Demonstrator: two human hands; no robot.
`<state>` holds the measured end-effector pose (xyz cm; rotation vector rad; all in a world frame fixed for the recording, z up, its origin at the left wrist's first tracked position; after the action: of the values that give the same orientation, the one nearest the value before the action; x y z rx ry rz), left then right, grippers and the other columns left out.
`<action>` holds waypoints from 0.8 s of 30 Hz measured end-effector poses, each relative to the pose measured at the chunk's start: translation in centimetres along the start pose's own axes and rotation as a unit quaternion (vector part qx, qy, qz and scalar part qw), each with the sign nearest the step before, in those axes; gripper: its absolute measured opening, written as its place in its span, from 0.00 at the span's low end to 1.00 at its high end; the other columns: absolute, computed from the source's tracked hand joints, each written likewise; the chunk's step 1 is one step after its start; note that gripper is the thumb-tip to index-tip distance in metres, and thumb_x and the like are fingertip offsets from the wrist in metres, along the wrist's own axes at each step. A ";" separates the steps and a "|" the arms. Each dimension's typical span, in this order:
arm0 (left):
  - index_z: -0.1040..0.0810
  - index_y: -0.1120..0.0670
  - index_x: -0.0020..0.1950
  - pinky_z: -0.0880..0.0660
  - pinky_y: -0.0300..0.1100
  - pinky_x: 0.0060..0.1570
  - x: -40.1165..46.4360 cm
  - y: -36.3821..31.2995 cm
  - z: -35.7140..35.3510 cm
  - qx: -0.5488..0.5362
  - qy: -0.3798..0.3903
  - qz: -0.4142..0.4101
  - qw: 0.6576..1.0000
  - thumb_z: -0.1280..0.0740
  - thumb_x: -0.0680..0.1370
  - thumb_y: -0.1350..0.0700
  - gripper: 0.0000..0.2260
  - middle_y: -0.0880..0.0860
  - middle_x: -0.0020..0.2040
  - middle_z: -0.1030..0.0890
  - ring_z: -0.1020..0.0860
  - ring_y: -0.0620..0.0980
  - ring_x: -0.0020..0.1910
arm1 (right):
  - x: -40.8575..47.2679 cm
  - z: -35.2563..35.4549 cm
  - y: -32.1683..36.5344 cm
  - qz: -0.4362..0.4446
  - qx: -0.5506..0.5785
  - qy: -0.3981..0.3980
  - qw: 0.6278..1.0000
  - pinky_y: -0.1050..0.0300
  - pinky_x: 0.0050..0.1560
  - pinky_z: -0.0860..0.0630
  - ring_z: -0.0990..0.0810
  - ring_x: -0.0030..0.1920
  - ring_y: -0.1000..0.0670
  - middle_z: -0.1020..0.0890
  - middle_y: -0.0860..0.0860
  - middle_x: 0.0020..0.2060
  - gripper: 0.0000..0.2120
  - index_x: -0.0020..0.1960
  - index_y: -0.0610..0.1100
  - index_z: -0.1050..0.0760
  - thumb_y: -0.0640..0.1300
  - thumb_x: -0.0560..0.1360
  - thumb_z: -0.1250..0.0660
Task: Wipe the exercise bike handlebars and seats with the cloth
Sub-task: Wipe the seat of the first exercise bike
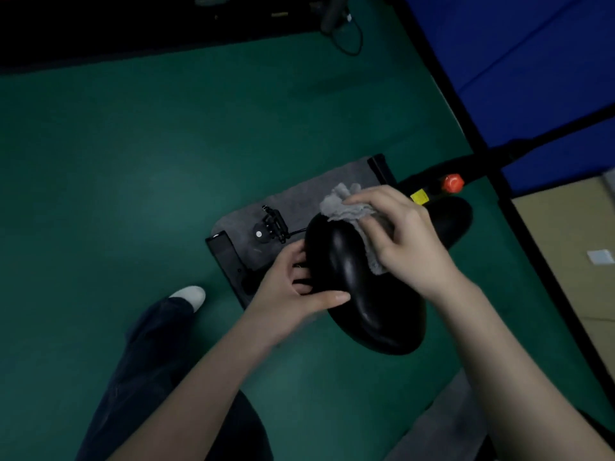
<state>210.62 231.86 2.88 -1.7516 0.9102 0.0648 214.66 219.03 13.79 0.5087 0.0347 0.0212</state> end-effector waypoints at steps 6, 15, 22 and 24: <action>0.33 0.42 0.60 0.23 0.36 0.49 0.1 -0.7 0.1 0.071 0.012 0.017 0.997 0.18 0.57 0.54 0.37 0.47 0.60 0.25 0.22 0.43 0.54 | 0.8 0.3 -3.3 -0.052 -0.096 0.043 0.993 0.65 0.53 0.35 0.23 0.53 0.41 0.21 0.42 0.49 0.10 0.57 0.37 0.22 0.34 0.77 0.38; 0.28 0.42 0.59 0.26 0.29 0.44 0.8 -2.3 1.9 0.215 0.060 0.035 0.974 0.21 0.62 0.47 0.28 0.49 0.58 0.24 0.22 0.45 0.52 | -6.5 3.0 -2.2 -0.152 -0.130 -0.158 0.967 0.48 0.56 0.27 0.25 0.52 0.39 0.21 0.41 0.49 0.14 0.54 0.36 0.22 0.33 0.73 0.43; 0.28 0.41 0.57 0.29 0.27 0.44 2.5 -7.4 2.5 0.365 0.091 -0.026 0.926 0.26 0.71 0.50 0.18 0.45 0.55 0.25 0.23 0.40 0.47 | -15.3 3.3 -1.1 -0.408 -0.008 -0.331 0.851 0.71 0.52 0.36 0.23 0.52 0.41 0.20 0.42 0.49 0.16 0.53 0.36 0.21 0.27 0.71 0.41; 0.27 0.45 0.59 0.28 0.31 0.48 2.8 -9.1 2.0 0.415 0.098 -0.062 0.902 0.27 0.72 0.52 0.17 0.47 0.56 0.27 0.24 0.41 0.47 | -18.1 3.6 -0.4 -0.456 0.016 -0.372 0.809 0.75 0.51 0.35 0.23 0.50 0.47 0.19 0.42 0.49 0.14 0.53 0.37 0.20 0.26 0.72 0.38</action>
<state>218.82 232.90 7.97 -1.0116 0.7957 -0.5255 196.68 216.42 17.25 0.4623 -0.4970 -1.1332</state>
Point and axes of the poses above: each hand's wrist, its own x-axis towards the middle knuckle, its own z-axis out of the back of the hand, y = z × x, the point moved 8 cm from there along x, towards the middle knuckle
